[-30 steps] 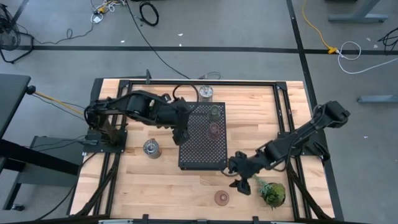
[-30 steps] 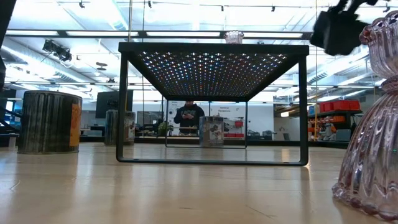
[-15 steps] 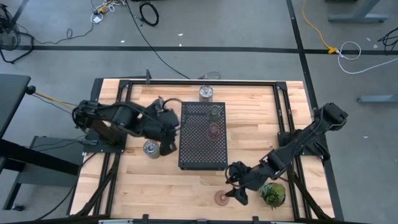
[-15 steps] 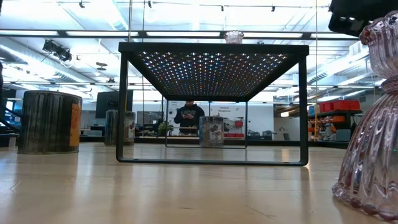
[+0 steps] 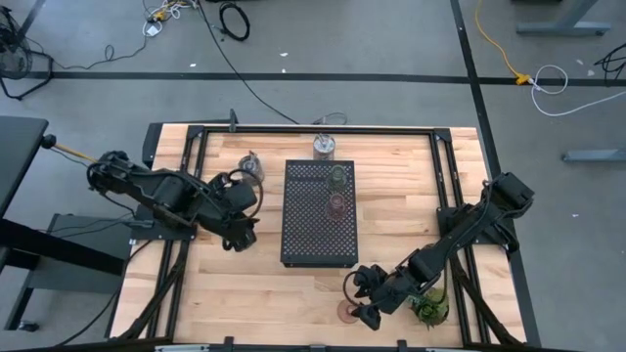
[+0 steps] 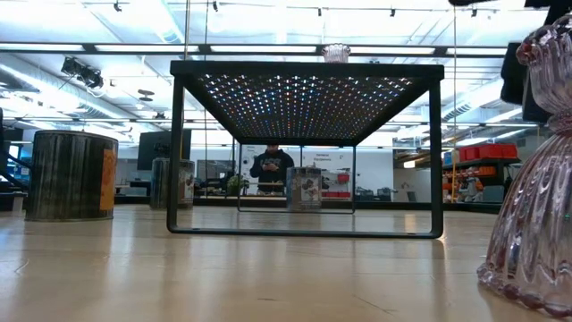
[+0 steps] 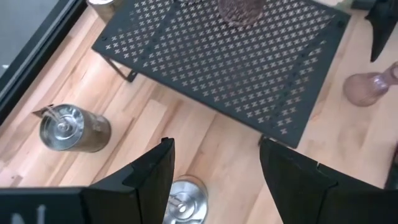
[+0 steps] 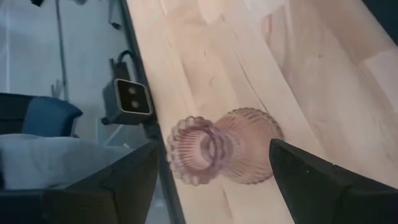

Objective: Pick & Place candle stick holders
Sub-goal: Put the pink glass candle holder on the shelf aligned with the pink glass candle holder

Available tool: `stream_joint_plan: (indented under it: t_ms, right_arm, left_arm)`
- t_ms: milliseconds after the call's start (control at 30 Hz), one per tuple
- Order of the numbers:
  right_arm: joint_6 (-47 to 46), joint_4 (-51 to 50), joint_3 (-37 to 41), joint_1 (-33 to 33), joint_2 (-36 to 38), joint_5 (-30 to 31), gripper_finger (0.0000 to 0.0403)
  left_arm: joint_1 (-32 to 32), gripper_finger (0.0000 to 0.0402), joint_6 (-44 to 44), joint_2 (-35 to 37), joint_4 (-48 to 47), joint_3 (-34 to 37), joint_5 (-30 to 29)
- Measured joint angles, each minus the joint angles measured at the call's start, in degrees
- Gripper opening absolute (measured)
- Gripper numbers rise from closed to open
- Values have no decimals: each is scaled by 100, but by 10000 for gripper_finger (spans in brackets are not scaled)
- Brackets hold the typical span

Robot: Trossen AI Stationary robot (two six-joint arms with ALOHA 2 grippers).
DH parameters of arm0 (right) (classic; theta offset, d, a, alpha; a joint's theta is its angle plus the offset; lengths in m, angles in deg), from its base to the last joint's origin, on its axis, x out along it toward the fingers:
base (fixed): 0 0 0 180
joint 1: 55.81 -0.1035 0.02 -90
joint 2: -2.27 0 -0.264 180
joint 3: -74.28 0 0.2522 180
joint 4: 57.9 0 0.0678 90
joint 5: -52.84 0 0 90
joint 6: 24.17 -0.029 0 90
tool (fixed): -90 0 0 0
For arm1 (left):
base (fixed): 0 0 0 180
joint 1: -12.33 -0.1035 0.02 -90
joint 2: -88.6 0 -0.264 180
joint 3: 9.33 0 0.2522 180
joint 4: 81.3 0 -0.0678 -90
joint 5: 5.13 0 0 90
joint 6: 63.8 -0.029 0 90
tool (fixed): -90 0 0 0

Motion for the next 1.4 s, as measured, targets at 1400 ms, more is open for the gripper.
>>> stream_joint_plan:
  t_ms: [1400]
  right_arm:
    - [-539, 611, -22, -44, -490, 37, 162]
  left_arm:
    - [-13, 238, -19, 0, -25, -4, -5]
